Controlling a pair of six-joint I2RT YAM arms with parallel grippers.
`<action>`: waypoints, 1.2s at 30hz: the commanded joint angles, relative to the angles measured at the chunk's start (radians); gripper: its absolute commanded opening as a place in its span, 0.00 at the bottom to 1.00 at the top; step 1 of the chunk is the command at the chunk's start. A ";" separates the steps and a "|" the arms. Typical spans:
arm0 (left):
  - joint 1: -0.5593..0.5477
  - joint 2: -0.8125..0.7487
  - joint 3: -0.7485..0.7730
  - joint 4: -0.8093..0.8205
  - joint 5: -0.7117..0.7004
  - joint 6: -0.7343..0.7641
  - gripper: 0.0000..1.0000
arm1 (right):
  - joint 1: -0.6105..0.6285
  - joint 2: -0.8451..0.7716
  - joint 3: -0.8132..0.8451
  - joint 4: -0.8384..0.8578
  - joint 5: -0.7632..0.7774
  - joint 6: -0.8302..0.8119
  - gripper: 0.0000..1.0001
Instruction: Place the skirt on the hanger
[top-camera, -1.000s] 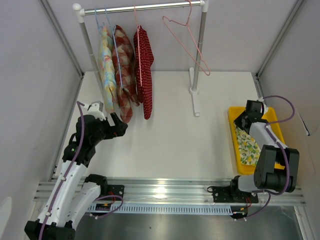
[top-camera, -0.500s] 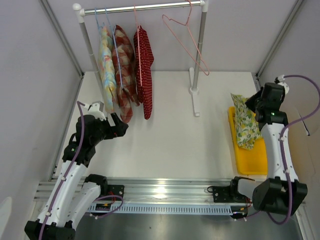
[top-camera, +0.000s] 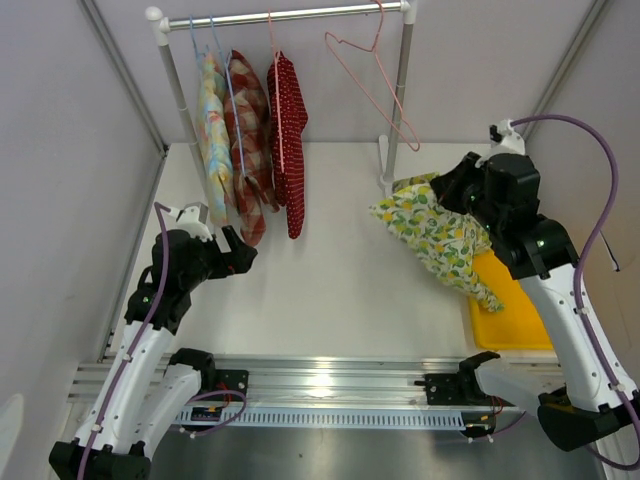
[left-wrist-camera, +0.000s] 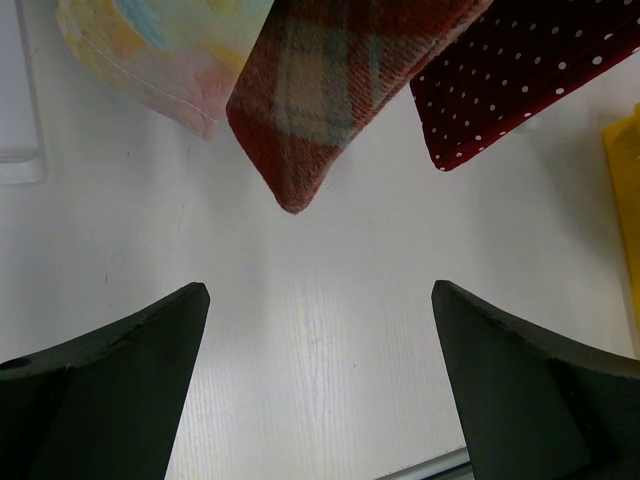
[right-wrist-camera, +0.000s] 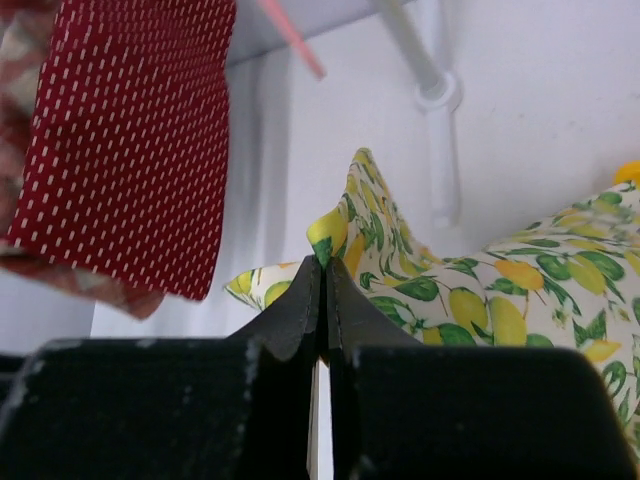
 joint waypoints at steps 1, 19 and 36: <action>0.000 -0.008 -0.011 0.026 0.023 0.002 0.99 | 0.105 0.000 0.064 -0.002 0.054 0.016 0.00; -0.014 -0.008 -0.151 0.164 0.201 -0.171 0.99 | 0.475 0.249 -0.040 0.139 -0.065 0.079 0.00; -0.026 -0.053 -0.239 0.149 0.100 -0.274 1.00 | 0.639 0.363 -0.298 0.208 0.115 0.163 0.92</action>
